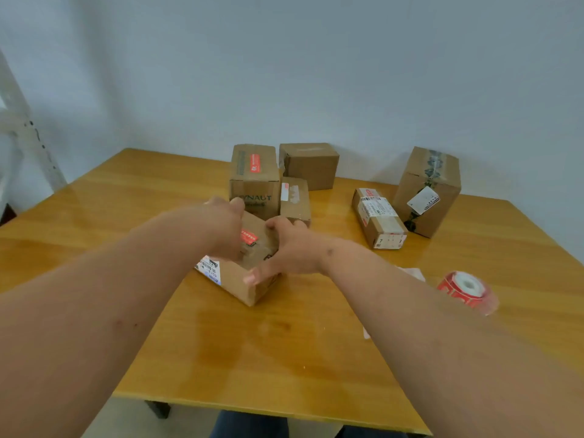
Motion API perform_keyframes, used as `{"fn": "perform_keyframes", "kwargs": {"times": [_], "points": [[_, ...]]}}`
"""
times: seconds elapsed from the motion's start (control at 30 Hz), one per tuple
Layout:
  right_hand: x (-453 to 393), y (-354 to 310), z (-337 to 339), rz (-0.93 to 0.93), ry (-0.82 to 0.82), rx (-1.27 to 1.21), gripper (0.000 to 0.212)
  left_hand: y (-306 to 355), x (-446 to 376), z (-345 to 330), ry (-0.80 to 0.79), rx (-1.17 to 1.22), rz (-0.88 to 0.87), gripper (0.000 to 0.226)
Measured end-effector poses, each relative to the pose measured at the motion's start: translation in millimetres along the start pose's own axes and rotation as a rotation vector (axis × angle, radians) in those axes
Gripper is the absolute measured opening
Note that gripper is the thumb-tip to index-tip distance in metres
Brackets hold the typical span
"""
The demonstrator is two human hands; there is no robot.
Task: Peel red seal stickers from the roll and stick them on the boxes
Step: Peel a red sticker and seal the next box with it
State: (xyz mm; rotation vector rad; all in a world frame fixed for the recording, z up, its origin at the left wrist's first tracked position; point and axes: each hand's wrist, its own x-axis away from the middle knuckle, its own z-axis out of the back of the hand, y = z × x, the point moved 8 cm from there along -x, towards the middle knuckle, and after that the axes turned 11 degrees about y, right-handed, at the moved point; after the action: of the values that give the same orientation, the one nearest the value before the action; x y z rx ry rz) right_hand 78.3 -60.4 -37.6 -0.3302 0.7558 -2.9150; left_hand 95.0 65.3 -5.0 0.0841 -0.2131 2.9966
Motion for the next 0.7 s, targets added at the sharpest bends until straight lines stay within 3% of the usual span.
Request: {"fn": "perform_keyframes", "kwargs": {"times": [0.17,0.23,0.3,0.37,0.43,0.5,0.57,0.7], "points": [[-22,-30,-7,0.072,0.158,0.059,0.109,-27,-9,16,0.050,0.111,0.088,0.041],[-29,-33,-8,0.095,0.183,-0.002,0.098,-32,-17,15,0.071,0.203,0.117,0.049],[-36,-31,-1,0.115,0.209,-0.127,0.078,-35,-21,7,0.006,0.179,0.125,0.066],[-45,-17,22,0.098,0.359,-0.098,0.048,-40,-29,-5,-0.040,0.081,0.124,0.085],[-53,7,41,0.014,0.501,0.027,0.034,-44,-40,-13,-0.029,0.093,0.129,0.078],[-58,31,47,-0.077,0.553,0.161,0.043,-46,-51,-20,-0.007,0.151,0.157,0.070],[-64,49,43,-0.164,0.544,0.207,0.063,-42,-56,-22,0.030,0.214,0.198,0.077],[-78,67,30,-0.261,0.445,0.211,0.093,-4,-56,5,0.372,0.285,0.074,0.074]]}}
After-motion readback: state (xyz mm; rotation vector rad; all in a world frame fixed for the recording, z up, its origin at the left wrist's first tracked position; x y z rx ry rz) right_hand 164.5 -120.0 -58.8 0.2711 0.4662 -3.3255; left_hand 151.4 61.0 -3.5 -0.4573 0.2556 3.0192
